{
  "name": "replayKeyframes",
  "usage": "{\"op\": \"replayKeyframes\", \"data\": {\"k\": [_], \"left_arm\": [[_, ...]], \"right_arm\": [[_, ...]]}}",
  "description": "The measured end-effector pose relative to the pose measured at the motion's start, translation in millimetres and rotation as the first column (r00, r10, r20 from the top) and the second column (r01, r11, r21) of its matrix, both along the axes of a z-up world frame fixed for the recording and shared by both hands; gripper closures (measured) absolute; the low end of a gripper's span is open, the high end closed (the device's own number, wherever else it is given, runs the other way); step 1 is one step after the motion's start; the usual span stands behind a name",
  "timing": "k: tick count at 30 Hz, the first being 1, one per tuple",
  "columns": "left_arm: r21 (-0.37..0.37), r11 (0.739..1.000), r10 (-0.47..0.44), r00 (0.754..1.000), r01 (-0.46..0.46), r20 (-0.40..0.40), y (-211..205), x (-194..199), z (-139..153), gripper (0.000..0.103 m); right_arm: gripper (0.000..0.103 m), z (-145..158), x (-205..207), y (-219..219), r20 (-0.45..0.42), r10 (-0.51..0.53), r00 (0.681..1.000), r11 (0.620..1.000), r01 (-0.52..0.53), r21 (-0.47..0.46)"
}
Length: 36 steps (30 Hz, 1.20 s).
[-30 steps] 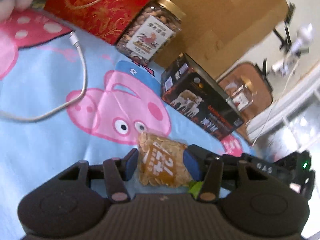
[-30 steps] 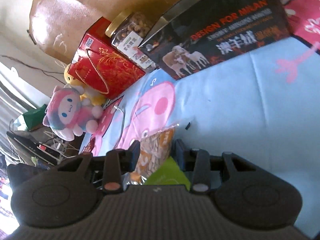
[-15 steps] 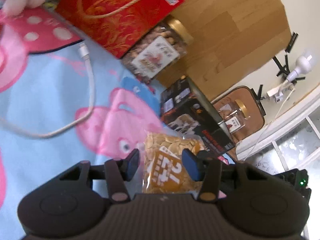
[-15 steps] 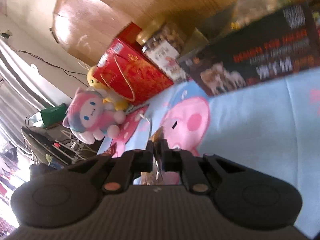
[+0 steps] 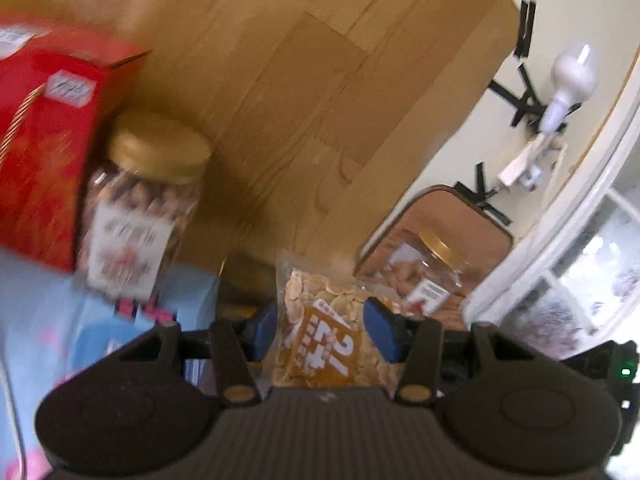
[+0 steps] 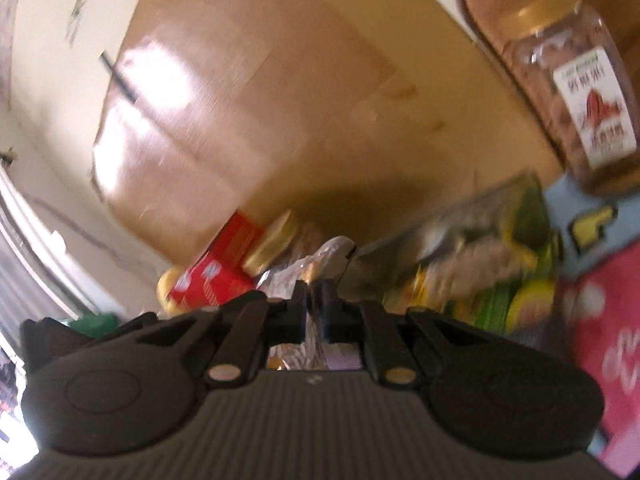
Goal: Organize snacks
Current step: 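Carry the orange-labelled bag over the black box and release it, then grasp the green packet with the left gripper and lift it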
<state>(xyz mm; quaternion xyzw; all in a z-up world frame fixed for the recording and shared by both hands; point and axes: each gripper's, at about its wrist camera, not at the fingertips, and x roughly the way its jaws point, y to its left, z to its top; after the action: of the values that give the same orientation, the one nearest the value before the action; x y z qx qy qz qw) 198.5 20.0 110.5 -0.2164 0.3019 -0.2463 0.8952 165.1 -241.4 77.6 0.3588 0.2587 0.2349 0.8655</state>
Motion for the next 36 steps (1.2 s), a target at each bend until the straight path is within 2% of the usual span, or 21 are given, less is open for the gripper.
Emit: {"op": "replayKeyframes", "data": {"k": [4,7,9,12,16,19,21,23,25,28,29,32,36], "left_arm": [[0.068,0.997,0.035,0.999,-0.034,-0.019,-23,31,-14,0.053],[0.129,0.990,0.066,0.998,-0.063,-0.018,-35,42,-27,0.053],[0.150,0.986,0.072,0.997,-0.067,-0.029,-38,43,-33,0.053],[0.156,0.986,0.058,0.998,-0.057,-0.007,-36,32,-33,0.051],[0.159,0.986,0.051,0.998,-0.054,0.028,-22,11,-21,0.051],[0.178,0.984,0.028,0.999,-0.032,0.023,-6,-19,-13,0.051],[0.207,0.978,-0.021,1.000,0.021,-0.001,4,-46,-13,0.051],[0.220,0.972,-0.070,0.997,0.077,-0.042,16,-80,-25,0.051],[0.223,0.966,-0.107,0.989,0.128,-0.102,26,-113,-43,0.051],[0.230,0.960,-0.115,0.976,0.156,-0.183,37,-154,-75,0.051],[0.241,0.959,-0.102,0.975,0.150,-0.199,40,-164,-83,0.051],[0.234,0.966,-0.069,0.985,0.105,-0.157,50,-188,-93,0.048],[0.157,0.983,-0.064,0.983,0.091,-0.170,56,-196,-98,0.047]], "right_arm": [[0.092,-13,25,-4,0.002,-0.044,0.999,0.998,0.044,-0.038],[0.083,-26,34,4,-0.003,-0.078,0.997,0.990,0.077,-0.114],[0.062,-32,33,11,-0.001,-0.100,0.995,0.976,0.098,-0.197],[0.062,-28,14,8,0.071,-0.155,0.985,0.952,0.168,-0.254],[0.062,-17,-17,-6,0.095,-0.192,0.977,0.958,0.208,-0.199],[0.062,-15,-59,-11,0.076,-0.125,0.989,0.975,0.137,-0.176],[0.062,-22,-94,-13,0.029,0.002,1.000,0.988,0.003,-0.154],[0.062,-33,-125,-13,-0.040,0.123,0.992,0.981,-0.127,-0.146],[0.062,-45,-159,-15,-0.070,0.199,0.978,0.964,-0.208,-0.166],[0.061,-57,-197,-16,-0.111,0.234,0.966,0.938,-0.255,-0.237],[0.061,-61,-204,-18,-0.130,0.234,0.964,0.939,-0.259,-0.227],[0.062,-71,-219,-21,-0.175,0.238,0.956,0.950,-0.266,-0.163],[0.062,-67,-221,-15,-0.185,0.234,0.955,0.950,-0.264,-0.165]]}}
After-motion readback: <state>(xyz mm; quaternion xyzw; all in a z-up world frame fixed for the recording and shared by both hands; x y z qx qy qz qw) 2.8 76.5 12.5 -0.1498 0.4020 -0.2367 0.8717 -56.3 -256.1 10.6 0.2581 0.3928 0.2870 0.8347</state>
